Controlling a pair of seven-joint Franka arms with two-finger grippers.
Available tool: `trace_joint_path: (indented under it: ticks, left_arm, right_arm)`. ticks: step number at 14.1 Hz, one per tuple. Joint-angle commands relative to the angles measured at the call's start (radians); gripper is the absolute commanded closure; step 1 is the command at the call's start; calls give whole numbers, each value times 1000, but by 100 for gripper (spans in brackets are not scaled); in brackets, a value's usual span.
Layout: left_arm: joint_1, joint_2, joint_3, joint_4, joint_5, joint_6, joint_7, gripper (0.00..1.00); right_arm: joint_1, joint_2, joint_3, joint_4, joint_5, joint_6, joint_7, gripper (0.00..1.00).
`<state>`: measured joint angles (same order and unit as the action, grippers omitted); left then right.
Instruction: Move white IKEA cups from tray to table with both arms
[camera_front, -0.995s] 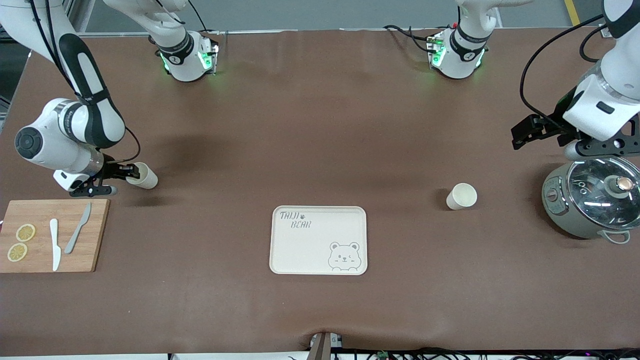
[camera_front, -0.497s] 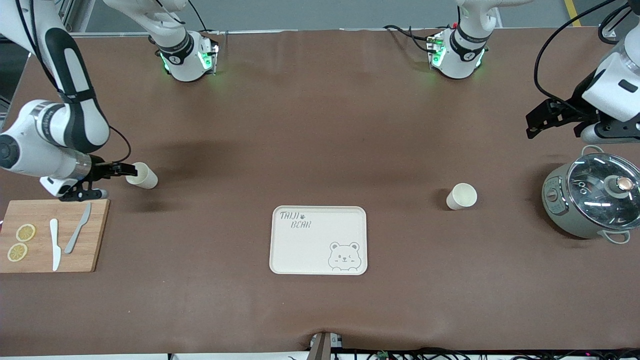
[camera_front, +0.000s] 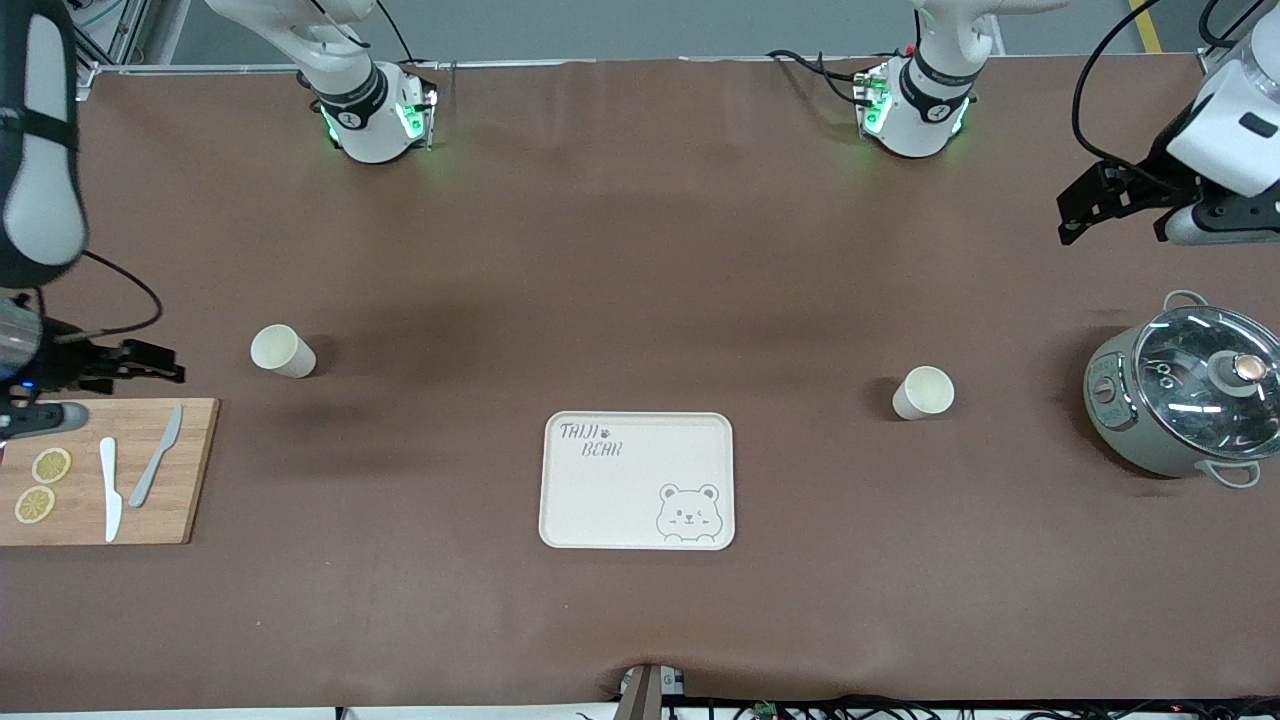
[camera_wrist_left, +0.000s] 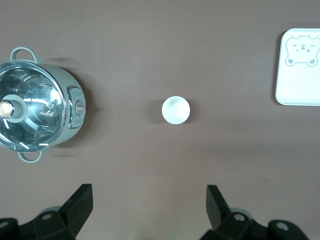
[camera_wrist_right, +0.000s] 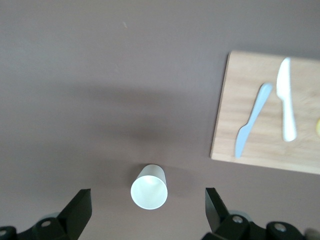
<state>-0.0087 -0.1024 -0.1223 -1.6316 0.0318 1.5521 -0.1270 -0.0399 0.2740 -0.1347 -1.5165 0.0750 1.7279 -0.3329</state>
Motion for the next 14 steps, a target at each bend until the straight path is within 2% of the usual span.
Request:
trace_joint_path:
  ticks: [1,5,8,9,11,13,14]
  left_arm:
    - [-10,-31,16,-39,-9,0,26,0]
    - [-8,-19,15,-31,-10,0,30,0]
    - [-10,-16,15,-31,-12,-1,30,0]
    - [-13,-7,13,-31,-13,-1,29,0]
    - [-11,-2,13,-27,-24,0,29,0]
    - [-10,1,13,-27,-29,-4,29,0]
    - [-10,0,13,-25,-29,-4,29,0]
  right_arm:
    - [8,15,1,91,12,-92,56,0]
    - [9,-80,0,87,28,-244,343,0]
    - [37,-172,0,70,17,-263,345,0]
    - [38,-211,1,35,17,-252,344,0]
    - [75,-257,1,-11,-48,-234,344,0]
    - [126,-260,1,-18,-154,-229,342,0]
    - [132,-257,0,-14,-167,-225,344,0]
